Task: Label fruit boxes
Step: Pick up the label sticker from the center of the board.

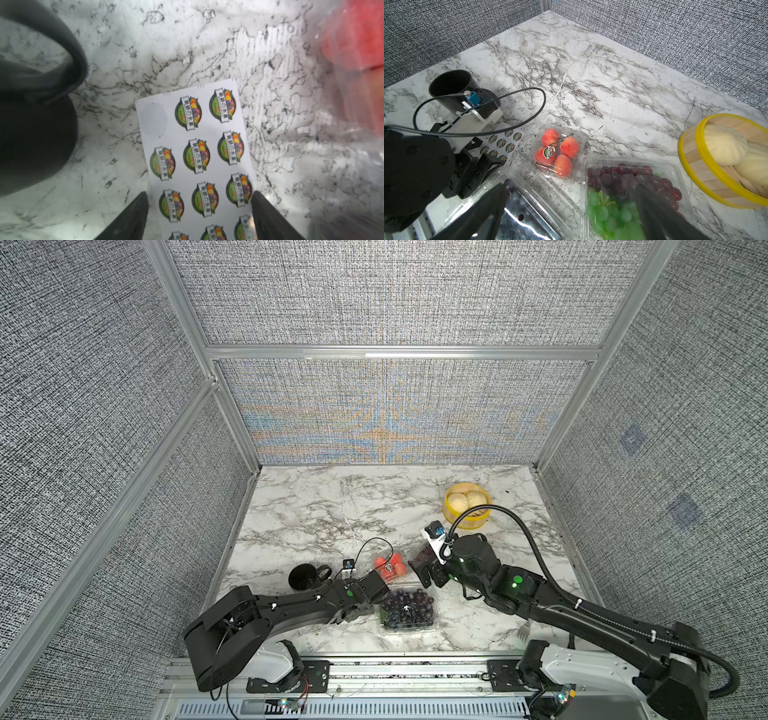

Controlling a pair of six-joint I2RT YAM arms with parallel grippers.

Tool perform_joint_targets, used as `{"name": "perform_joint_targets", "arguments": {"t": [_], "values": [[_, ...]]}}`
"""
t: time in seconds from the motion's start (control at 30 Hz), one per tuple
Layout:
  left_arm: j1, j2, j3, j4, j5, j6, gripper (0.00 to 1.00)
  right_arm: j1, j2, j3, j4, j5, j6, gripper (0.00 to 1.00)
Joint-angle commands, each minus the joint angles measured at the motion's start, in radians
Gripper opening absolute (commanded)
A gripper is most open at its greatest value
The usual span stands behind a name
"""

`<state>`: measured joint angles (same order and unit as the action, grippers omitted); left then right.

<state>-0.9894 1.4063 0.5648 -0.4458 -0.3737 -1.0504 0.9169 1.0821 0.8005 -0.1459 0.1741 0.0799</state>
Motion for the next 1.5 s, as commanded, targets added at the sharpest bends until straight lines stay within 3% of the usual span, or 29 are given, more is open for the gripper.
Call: {"name": "perform_joint_targets", "arguments": {"t": [0.0, 0.07, 0.3, 0.47, 0.63, 0.77, 0.93, 1.17, 1.3, 1.47], "values": [[0.005, 0.048, -0.030, -0.018, 0.092, 0.012, 0.76, 0.000, -0.002, -0.002, 0.006, -0.002, -0.003, 0.99], [0.005, 0.063, -0.029, -0.044, 0.084, 0.008, 0.69, 0.000, -0.002, -0.003, 0.006, -0.001, -0.003, 0.99], [0.012, 0.064, -0.052, -0.037, 0.113, 0.032, 0.18, 0.000, 0.001, -0.001, 0.006, -0.013, -0.005, 0.99], [0.011, -0.021, -0.012, -0.097, 0.063, 0.060, 0.20, -0.001, 0.016, 0.000, 0.025, -0.064, 0.002, 0.98], [0.011, -0.230, 0.030, -0.125, -0.014, 0.143, 0.20, -0.029, 0.015, 0.007, 0.046, -0.207, 0.049, 0.98], [0.012, -0.390, 0.053, -0.044, -0.015, 0.267, 0.21, -0.106, -0.026, -0.048, 0.159, -0.455, 0.148, 0.98], [0.012, -0.526, 0.043, 0.227, 0.150, 0.496, 0.22, -0.131, 0.006, -0.035, 0.311, -0.732, 0.256, 0.96], [0.010, -0.586, 0.076, 0.347, 0.293, 0.588, 0.24, -0.176, 0.110, 0.034, 0.434, -0.835, 0.383, 0.88], [0.011, -0.581, 0.084, 0.351, 0.289, 0.608, 0.24, -0.169, 0.160, 0.065, 0.501, -0.911, 0.412, 0.82], [0.010, -0.569, 0.083, 0.365, 0.279, 0.621, 0.25, -0.165, 0.201, 0.121, 0.425, -0.875, 0.407, 0.67]]}}
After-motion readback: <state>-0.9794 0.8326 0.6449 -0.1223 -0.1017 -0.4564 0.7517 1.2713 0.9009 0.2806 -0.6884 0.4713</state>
